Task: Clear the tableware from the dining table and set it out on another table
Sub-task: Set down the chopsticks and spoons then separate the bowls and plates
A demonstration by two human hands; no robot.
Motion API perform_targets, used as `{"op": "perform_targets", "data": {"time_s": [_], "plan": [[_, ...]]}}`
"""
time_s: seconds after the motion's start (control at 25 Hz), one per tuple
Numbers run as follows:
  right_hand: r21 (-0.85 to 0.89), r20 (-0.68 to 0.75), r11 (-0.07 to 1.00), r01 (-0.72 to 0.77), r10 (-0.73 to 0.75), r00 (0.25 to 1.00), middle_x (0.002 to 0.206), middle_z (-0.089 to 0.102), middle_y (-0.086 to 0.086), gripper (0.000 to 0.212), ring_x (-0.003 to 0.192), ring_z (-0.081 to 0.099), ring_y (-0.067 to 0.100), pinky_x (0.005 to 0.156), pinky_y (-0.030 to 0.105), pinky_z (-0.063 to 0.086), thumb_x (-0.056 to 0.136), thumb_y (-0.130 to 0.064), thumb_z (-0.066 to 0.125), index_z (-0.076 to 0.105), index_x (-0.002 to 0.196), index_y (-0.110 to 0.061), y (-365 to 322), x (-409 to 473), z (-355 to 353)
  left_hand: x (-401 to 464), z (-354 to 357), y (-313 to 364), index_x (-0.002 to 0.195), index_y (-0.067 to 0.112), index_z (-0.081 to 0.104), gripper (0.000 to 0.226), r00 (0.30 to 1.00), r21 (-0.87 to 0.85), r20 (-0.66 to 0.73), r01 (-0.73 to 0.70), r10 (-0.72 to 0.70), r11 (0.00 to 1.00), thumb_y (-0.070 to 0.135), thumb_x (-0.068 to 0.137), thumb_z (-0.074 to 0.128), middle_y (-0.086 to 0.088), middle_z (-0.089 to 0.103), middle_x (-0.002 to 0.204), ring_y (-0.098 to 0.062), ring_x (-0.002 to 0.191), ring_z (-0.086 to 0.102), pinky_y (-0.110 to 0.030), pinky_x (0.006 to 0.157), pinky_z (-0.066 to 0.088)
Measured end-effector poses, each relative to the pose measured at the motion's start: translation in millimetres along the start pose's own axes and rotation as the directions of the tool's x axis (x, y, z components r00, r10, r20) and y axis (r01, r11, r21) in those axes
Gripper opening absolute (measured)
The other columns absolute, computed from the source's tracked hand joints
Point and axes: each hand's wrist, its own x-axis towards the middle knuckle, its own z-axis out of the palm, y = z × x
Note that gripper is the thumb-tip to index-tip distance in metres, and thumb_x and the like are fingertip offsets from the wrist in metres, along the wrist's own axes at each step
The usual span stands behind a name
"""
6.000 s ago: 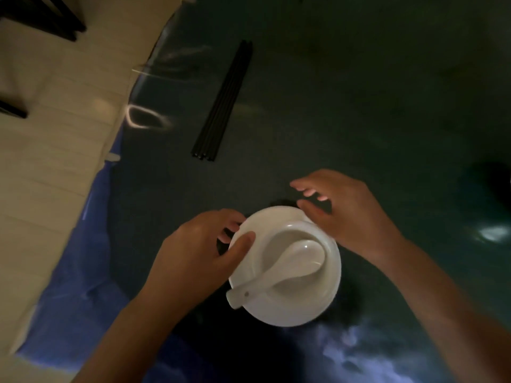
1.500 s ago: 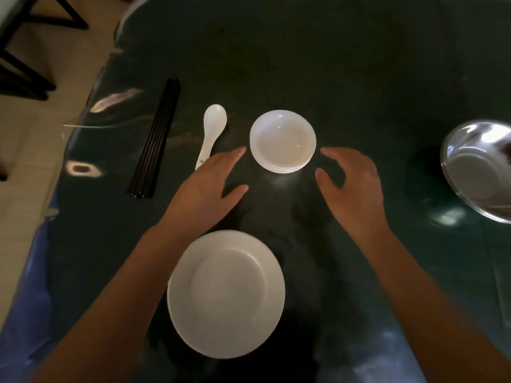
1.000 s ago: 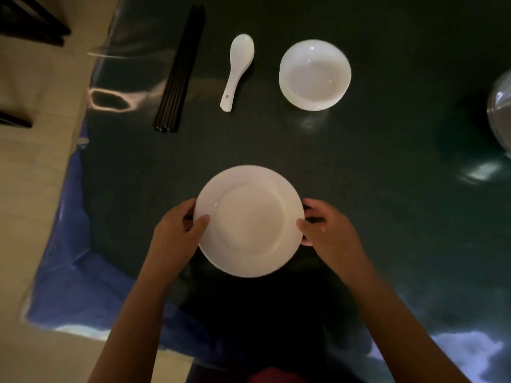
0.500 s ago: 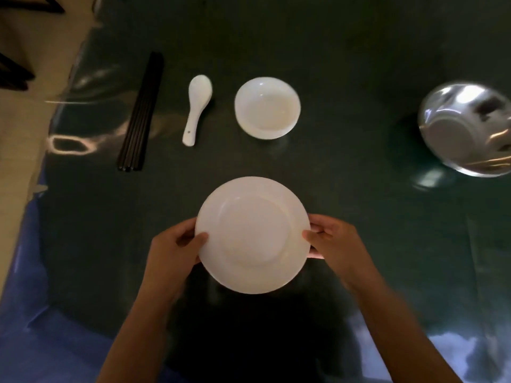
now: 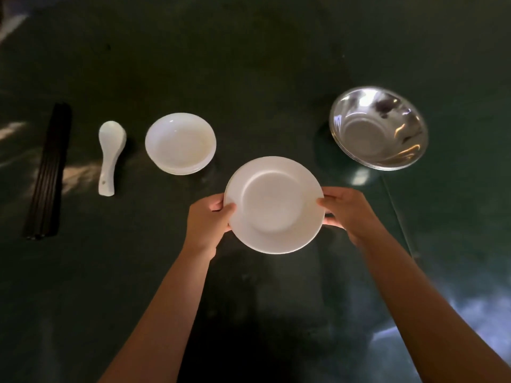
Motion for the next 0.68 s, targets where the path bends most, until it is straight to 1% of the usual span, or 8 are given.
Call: {"op": "perform_targets", "data": {"time_s": [0.08, 0.16, 0.24, 0.28, 0.36, 0.4, 0.56, 0.68], "plan": [[0.025, -0.020, 1.000, -0.012, 0.012, 1.000, 0.063, 0.073, -0.009, 0.032, 0.060, 0.069, 0.004, 0.050, 0.015, 0.053, 0.085, 0.001, 0.054, 0.069, 0.077, -0.027, 0, 3, -1, 5, 1, -3, 0.066, 0.017, 0.064, 0.017, 1.000, 0.095, -0.015, -0.025, 0.026, 0.995, 0.010, 0.081, 0.057, -0.015, 0.066, 0.078, -0.021, 0.075, 0.061, -0.036, 0.071, 0.060], [0.060, -0.056, 0.998, -0.026, 0.029, 0.998, 0.068, 0.074, -0.006, 0.026, 0.063, 0.070, 0.006, 0.052, 0.017, 0.054, 0.084, -0.002, 0.057, 0.070, 0.079, -0.024, -1, 0, -1, 1, -3, -5, 0.092, 0.011, 0.066, 0.017, 0.981, 0.351, -0.050, -0.159, 0.188, 0.923, 0.021, 0.080, 0.061, -0.014, 0.067, 0.096, -0.021, 0.084, 0.062, -0.042, 0.084, 0.055], [0.112, -0.060, 0.989, -0.094, 0.101, 0.993, 0.069, 0.074, -0.001, 0.017, 0.064, 0.071, 0.010, 0.051, 0.019, 0.055, 0.085, -0.006, 0.059, 0.069, 0.082, -0.020, 8, -8, -7, -8, 2, -9, 0.122, 0.015, 0.055, 0.055, 0.875, 0.658, 0.093, -0.412, 0.474, 0.631, 0.033, 0.073, 0.070, -0.009, 0.058, 0.124, -0.022, 0.110, 0.055, -0.036, 0.097, 0.043], [0.117, -0.034, 0.985, -0.130, 0.135, 0.990, 0.067, 0.074, 0.001, 0.013, 0.063, 0.072, 0.012, 0.051, 0.020, 0.055, 0.085, -0.008, 0.060, 0.068, 0.082, -0.018, 15, -17, -4, -15, 1, -13, 0.124, 0.016, 0.053, 0.063, 0.761, 0.708, 0.269, -0.572, 0.591, 0.414, 0.036, 0.068, 0.074, -0.008, 0.056, 0.126, -0.025, 0.116, 0.053, -0.039, 0.099, 0.041], [0.141, 0.026, 0.975, -0.172, 0.170, 0.985, 0.067, 0.075, 0.005, 0.013, 0.066, 0.073, 0.018, 0.054, 0.021, 0.056, 0.085, -0.008, 0.060, 0.068, 0.083, -0.017, 31, -34, 6, -27, 6, -24, 0.113, 0.017, 0.062, 0.057, 0.528, 0.646, 0.593, -0.763, 0.608, 0.034, 0.035, 0.061, 0.080, -0.004, 0.064, 0.115, -0.025, 0.109, 0.059, -0.045, 0.098, 0.044], [0.168, 0.024, 0.972, -0.166, 0.165, 0.986, 0.070, 0.075, 0.006, 0.016, 0.069, 0.073, 0.019, 0.056, 0.021, 0.056, 0.084, -0.006, 0.060, 0.069, 0.083, -0.019, 35, -40, 11, -31, 10, -28, 0.106, 0.017, 0.065, 0.051, 0.477, 0.607, 0.661, -0.794, 0.580, -0.040, 0.032, 0.060, 0.082, -0.002, 0.067, 0.109, -0.023, 0.103, 0.063, -0.046, 0.096, 0.046], [0.218, -0.077, 0.967, -0.135, 0.155, 0.985, 0.069, 0.075, 0.005, 0.024, 0.068, 0.073, 0.016, 0.057, 0.019, 0.056, 0.082, -0.002, 0.059, 0.071, 0.073, -0.021, 36, -40, 16, -22, 12, -25, 0.092, 0.015, 0.070, 0.039, 0.395, 0.533, 0.704, -0.843, 0.591, -0.072, 0.019, 0.057, 0.084, 0.002, 0.070, 0.092, -0.019, 0.086, 0.067, -0.032, 0.082, 0.055], [0.179, -0.064, 0.975, -0.130, 0.143, 0.988, 0.063, 0.074, 0.002, 0.025, 0.063, 0.071, 0.010, 0.055, 0.018, 0.055, 0.083, -0.004, 0.059, 0.071, 0.072, -0.024, 32, -30, 13, -17, 15, -21, 0.092, 0.015, 0.070, 0.037, 0.407, 0.535, 0.687, -0.844, 0.603, -0.041, 0.017, 0.057, 0.084, 0.001, 0.070, 0.090, -0.019, 0.085, 0.067, -0.030, 0.077, 0.057]]}}
